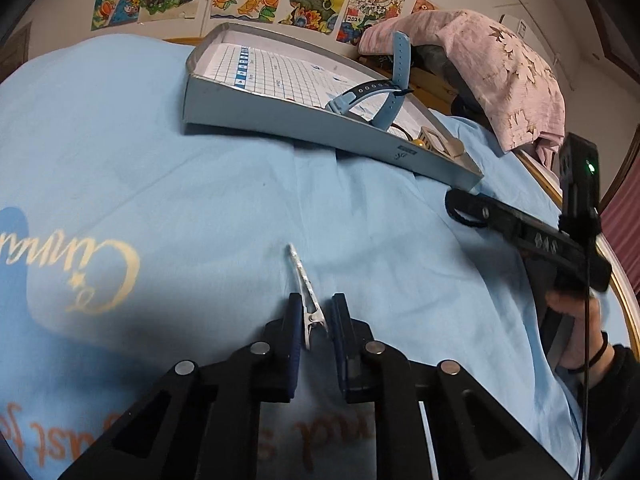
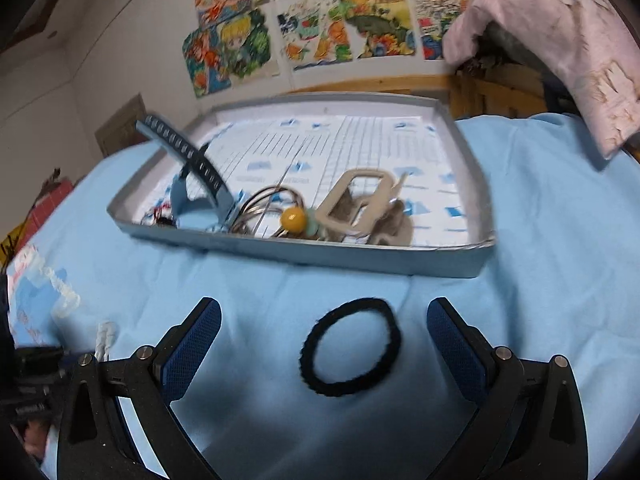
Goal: Organize jewelry
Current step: 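Grasp the silver hair clip with the left tool while the right tool grasps the black hair tie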
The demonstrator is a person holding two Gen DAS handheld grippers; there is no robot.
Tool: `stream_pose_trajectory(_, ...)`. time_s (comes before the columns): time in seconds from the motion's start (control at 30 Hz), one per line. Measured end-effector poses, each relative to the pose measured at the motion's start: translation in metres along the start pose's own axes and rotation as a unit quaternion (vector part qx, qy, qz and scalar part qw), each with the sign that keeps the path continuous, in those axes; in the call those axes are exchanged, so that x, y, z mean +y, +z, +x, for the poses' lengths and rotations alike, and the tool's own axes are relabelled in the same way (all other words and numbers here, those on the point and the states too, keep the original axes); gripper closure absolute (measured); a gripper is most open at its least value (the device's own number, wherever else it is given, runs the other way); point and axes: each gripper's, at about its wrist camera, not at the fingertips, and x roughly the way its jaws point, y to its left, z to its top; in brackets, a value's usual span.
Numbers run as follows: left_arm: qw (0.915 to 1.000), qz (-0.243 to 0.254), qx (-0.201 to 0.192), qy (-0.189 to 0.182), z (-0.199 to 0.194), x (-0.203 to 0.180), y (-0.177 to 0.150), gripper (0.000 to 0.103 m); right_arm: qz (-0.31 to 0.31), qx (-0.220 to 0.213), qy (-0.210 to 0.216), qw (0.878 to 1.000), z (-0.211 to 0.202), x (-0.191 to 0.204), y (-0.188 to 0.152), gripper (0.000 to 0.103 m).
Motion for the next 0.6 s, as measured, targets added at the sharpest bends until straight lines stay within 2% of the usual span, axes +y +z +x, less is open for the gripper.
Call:
stream_pose_trajectory(0.27, 0.9996, -0.012, -0.019, -0.014, 0.001, 0.007, -0.011, 0.090, -0.050, 0.008, 0.030, 0.998, -0.004, 0.034, -0.016, 0.005)
stream_pose_trajectory(0.33, 0.9995, -0.016, -0.021, -0.016, -0.001, 0.010, -0.014, 0.090, -0.050, 0.011, 0.036, 0.998, -0.007, 0.035, -0.019, 0.016)
stream_pose_trajectory(0.6, 0.9994, -0.016, -0.027, -0.016, -0.002, 0.012, -0.017, 0.090, -0.033, 0.015, 0.037, 0.999, -0.010, 0.034, -0.029, 0.031)
